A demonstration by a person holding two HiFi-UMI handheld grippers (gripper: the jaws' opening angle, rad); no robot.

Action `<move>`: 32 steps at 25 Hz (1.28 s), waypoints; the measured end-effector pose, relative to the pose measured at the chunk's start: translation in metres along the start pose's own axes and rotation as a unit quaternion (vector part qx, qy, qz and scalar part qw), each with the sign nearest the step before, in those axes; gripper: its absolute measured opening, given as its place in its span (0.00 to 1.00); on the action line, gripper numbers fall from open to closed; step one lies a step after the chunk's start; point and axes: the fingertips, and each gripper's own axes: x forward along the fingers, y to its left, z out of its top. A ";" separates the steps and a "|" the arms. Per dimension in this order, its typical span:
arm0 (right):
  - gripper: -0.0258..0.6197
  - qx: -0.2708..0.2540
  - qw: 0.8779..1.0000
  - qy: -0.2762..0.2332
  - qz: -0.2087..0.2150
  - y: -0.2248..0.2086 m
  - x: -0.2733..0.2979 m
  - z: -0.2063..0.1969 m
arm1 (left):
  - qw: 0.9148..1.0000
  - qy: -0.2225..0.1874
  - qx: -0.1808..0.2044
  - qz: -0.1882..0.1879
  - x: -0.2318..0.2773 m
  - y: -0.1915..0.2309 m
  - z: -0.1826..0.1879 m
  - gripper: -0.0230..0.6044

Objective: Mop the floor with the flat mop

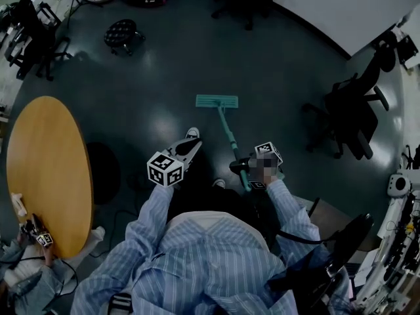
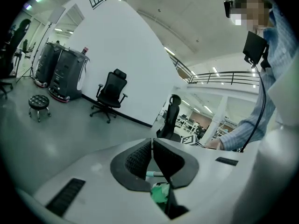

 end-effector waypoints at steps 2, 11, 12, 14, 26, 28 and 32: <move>0.12 -0.005 1.000 0.007 -0.007 -0.026 -0.007 -0.023 | 1.000 0.001 -0.001 0.008 -0.013 -0.013 -0.017 0.06; 0.12 -0.017 0.998 0.038 -0.045 -0.121 -0.052 -0.105 | 0.999 -0.012 -0.014 0.027 -0.045 -0.048 -0.056 0.06; 0.12 -0.018 0.998 0.041 -0.049 -0.128 -0.056 -0.111 | 1.000 -0.011 -0.014 0.025 -0.045 -0.051 -0.058 0.06; 0.12 -0.020 0.997 0.045 -0.056 -0.137 -0.065 -0.122 | 1.000 -0.008 -0.011 0.021 -0.044 -0.058 -0.062 0.06; 0.12 -0.041 0.993 0.072 -0.085 -0.160 -0.082 -0.146 | 1.000 0.006 -0.003 0.006 -0.034 -0.068 -0.066 0.06; 0.12 -0.050 0.992 0.079 -0.087 -0.154 -0.079 -0.145 | 1.000 0.009 -0.004 0.004 -0.031 -0.066 -0.063 0.06; 0.12 -0.051 0.993 0.079 -0.076 -0.143 -0.076 -0.128 | 1.000 0.016 -0.005 0.000 -0.019 -0.060 -0.057 0.06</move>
